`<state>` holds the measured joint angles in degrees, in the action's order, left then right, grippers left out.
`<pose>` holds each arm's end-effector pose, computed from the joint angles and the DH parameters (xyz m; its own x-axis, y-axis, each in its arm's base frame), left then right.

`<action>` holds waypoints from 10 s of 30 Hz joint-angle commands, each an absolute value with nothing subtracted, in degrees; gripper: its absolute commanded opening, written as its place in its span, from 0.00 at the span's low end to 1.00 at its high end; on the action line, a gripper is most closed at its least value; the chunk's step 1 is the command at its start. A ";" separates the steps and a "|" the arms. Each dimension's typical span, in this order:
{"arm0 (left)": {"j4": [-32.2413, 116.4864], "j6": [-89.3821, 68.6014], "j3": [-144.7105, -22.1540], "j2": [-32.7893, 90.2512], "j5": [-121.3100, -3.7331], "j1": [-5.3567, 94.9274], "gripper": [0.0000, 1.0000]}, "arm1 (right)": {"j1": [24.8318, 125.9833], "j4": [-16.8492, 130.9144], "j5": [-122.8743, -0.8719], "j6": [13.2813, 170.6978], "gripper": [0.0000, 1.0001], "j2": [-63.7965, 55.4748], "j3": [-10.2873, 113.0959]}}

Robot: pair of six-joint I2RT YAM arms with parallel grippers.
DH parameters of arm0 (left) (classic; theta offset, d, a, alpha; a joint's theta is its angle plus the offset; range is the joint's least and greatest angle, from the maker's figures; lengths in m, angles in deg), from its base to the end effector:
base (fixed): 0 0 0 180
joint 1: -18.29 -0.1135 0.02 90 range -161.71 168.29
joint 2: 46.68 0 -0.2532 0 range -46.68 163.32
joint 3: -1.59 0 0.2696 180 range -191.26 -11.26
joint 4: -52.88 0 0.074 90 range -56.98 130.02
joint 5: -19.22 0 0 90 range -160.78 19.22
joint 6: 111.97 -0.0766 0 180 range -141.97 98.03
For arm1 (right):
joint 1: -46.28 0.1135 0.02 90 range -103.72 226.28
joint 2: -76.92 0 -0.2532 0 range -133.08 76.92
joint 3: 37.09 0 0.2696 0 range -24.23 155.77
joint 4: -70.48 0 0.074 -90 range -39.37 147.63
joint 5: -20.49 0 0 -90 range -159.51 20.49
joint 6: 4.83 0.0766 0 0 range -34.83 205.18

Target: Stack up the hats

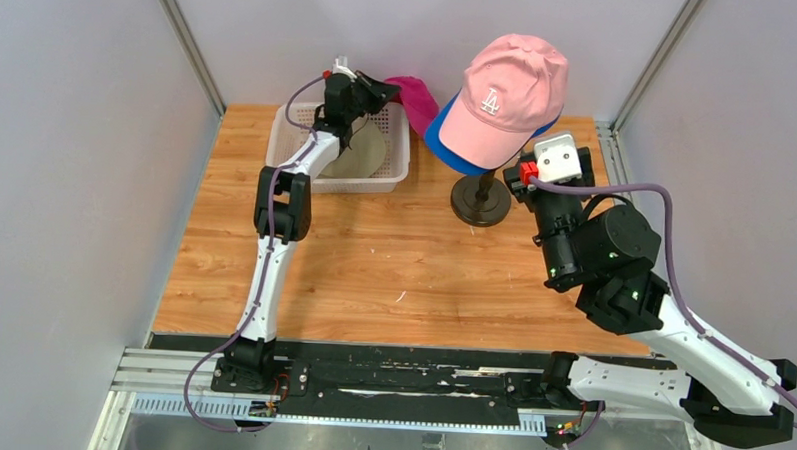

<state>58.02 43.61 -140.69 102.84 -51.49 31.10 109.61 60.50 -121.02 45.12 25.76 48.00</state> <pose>0.6300 -0.1692 0.2026 -0.4984 -0.7680 -0.4021 0.1871 0.3576 -0.9149 0.1416 0.1483 0.5106 0.2907 -0.3134 -0.9040 -0.0627 0.9366 -0.3448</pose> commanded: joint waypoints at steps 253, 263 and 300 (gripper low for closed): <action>101.21 89.44 -133.38 64.89 -27.64 39.70 0.00 | 126.96 58.56 -120.66 51.90 0.44 36.50 58.91; 98.19 91.15 -126.41 58.32 -26.83 41.37 0.00 | 126.96 50.54 -113.77 67.09 0.44 34.01 64.15; 96.70 90.96 -121.37 51.44 -27.60 30.70 0.00 | 95.36 58.06 -116.05 50.06 0.67 1.17 83.37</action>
<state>94.04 90.52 -119.16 51.25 -26.25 32.22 100.02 57.29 -119.01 49.36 2.97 79.58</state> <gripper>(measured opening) 0.036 0.671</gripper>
